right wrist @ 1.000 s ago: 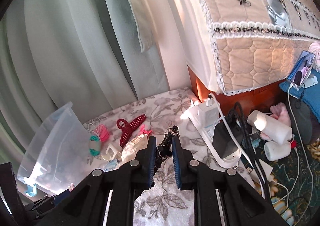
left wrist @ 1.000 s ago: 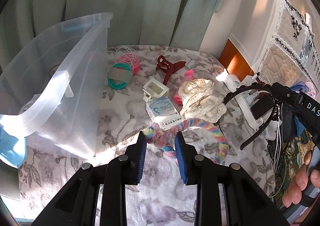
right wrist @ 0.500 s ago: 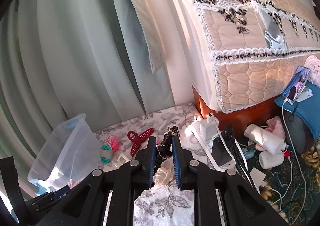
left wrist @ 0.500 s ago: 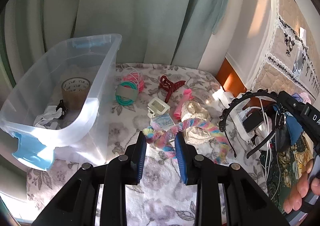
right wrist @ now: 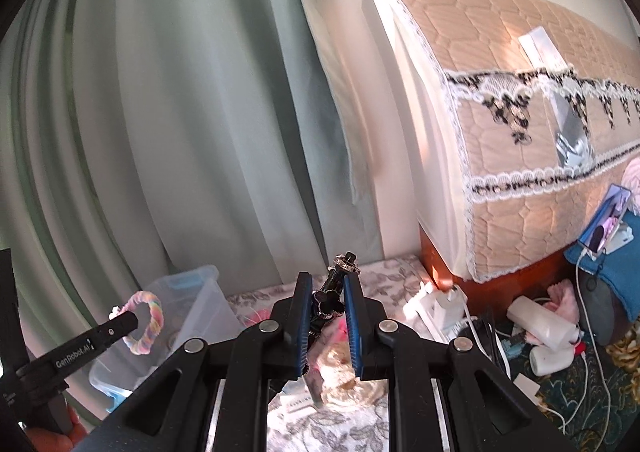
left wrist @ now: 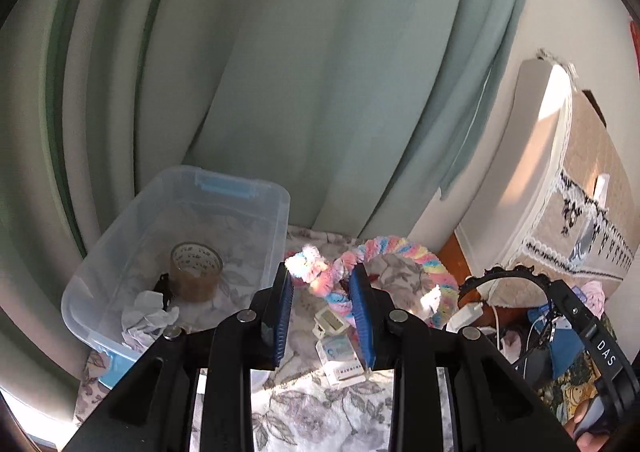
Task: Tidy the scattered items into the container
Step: 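Lift the rope toy and the headband and carry both over the clear box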
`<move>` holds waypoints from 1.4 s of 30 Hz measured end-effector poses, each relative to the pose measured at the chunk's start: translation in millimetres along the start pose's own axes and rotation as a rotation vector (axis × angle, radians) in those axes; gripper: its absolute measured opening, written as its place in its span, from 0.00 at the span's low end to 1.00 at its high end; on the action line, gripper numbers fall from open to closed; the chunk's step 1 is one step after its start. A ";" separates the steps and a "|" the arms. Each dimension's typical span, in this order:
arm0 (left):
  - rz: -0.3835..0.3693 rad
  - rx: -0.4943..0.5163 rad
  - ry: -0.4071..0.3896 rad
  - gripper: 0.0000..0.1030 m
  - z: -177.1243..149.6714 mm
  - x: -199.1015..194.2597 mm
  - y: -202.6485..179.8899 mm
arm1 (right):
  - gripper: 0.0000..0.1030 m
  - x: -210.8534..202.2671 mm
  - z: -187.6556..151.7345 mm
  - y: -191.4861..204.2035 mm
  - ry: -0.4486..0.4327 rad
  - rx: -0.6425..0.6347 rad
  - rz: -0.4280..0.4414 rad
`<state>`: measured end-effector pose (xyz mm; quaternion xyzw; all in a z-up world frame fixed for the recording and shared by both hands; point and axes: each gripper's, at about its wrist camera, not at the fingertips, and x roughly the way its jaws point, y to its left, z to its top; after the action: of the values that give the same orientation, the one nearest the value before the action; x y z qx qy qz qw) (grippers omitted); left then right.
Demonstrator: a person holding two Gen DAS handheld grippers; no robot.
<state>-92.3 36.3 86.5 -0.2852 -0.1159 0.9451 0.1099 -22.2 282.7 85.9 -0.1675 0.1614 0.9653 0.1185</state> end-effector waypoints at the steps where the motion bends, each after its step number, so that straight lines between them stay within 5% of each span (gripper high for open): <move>1: 0.001 -0.014 -0.015 0.29 4.8 -3.8 3.6 | 0.17 -3.0 4.5 3.6 -0.015 0.008 0.012; 16: -0.001 -0.178 -0.150 0.29 28.8 -59.8 60.7 | 0.17 -33.1 41.8 82.2 -0.140 -0.039 0.183; 29: 0.028 -0.277 -0.142 0.29 13.9 -62.0 111.1 | 0.17 -11.5 18.4 142.9 -0.051 -0.129 0.277; 42: 0.031 -0.342 -0.090 0.29 -0.9 -44.0 141.1 | 0.17 25.1 3.8 168.0 0.040 -0.190 0.282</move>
<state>-76.0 -109.6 68.7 -0.2589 -0.2753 0.9250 0.0401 -93.8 133.9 125.9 -0.1728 0.0938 0.9798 -0.0375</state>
